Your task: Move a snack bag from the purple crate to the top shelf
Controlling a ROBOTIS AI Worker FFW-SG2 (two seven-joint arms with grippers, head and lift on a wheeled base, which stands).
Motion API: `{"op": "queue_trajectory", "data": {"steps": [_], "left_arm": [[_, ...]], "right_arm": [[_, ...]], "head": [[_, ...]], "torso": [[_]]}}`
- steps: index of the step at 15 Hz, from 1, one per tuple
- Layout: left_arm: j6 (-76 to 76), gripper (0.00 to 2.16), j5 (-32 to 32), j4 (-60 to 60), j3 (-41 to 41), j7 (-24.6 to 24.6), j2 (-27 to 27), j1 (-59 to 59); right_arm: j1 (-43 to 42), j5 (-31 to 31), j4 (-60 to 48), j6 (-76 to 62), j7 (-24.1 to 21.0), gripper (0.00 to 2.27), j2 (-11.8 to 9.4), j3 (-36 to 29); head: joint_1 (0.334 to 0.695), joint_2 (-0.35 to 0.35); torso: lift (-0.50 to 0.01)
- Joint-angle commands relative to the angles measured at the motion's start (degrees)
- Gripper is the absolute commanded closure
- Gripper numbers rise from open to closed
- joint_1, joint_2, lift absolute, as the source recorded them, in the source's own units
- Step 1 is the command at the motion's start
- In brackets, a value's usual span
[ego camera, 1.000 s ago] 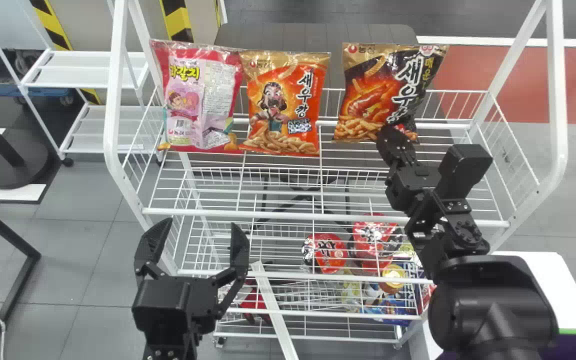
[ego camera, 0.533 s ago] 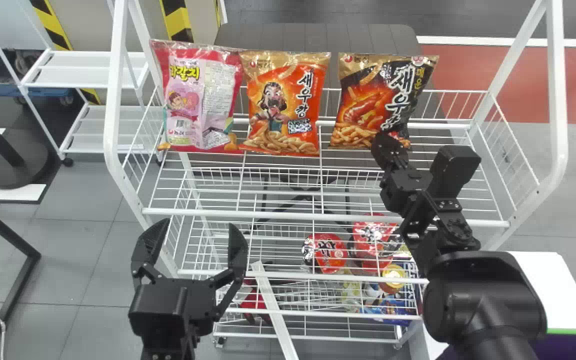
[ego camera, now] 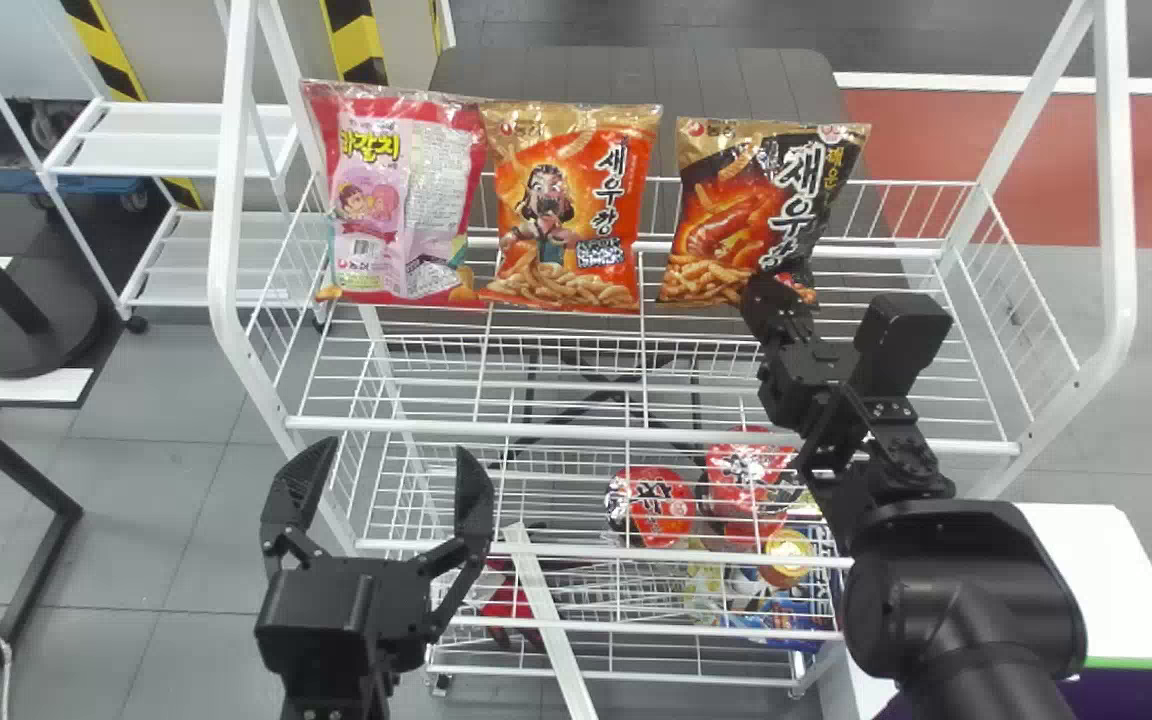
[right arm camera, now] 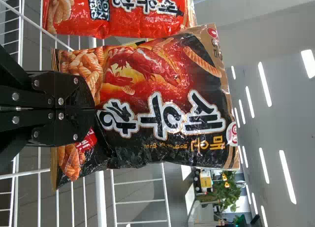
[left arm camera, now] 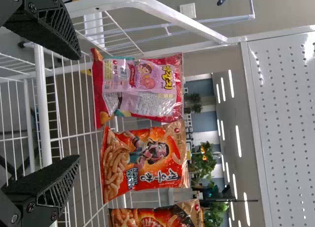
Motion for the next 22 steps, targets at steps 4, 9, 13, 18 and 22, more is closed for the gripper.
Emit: {"op": "queue_trajectory", "data": {"steps": [4,9,13,18,22], "left_arm": [[0.0,0.10,0.0,0.0,0.0,0.0,0.0,0.0],[-0.2,0.10,-0.2,0.0,0.0,0.1,0.0,0.0],[-0.2,0.10,-0.3,0.0,-0.1,0.1,0.0,0.1],[-0.2,0.10,-0.3,-0.1,-0.1,0.1,0.0,0.4],[-0.2,0.10,-0.3,-0.2,0.0,0.2,0.0,0.4]], "right_arm": [[-0.4,-0.4,0.8,-0.2,0.0,1.64,0.1,-0.1],[-0.4,-0.6,1.2,-1.3,0.1,1.10,0.1,-0.1],[-0.5,-0.7,1.8,-2.0,1.1,0.30,0.1,-0.2],[-0.1,-0.7,2.0,-4.4,1.2,0.23,0.1,-0.2],[2.2,-0.4,-1.5,-6.0,1.4,0.23,0.1,0.0]], "head": [[0.695,0.006],[0.695,0.005],[0.695,0.005],[0.695,0.004],[0.695,0.003]], "torso": [[0.000],[0.000],[0.000],[0.000],[0.000]]}}
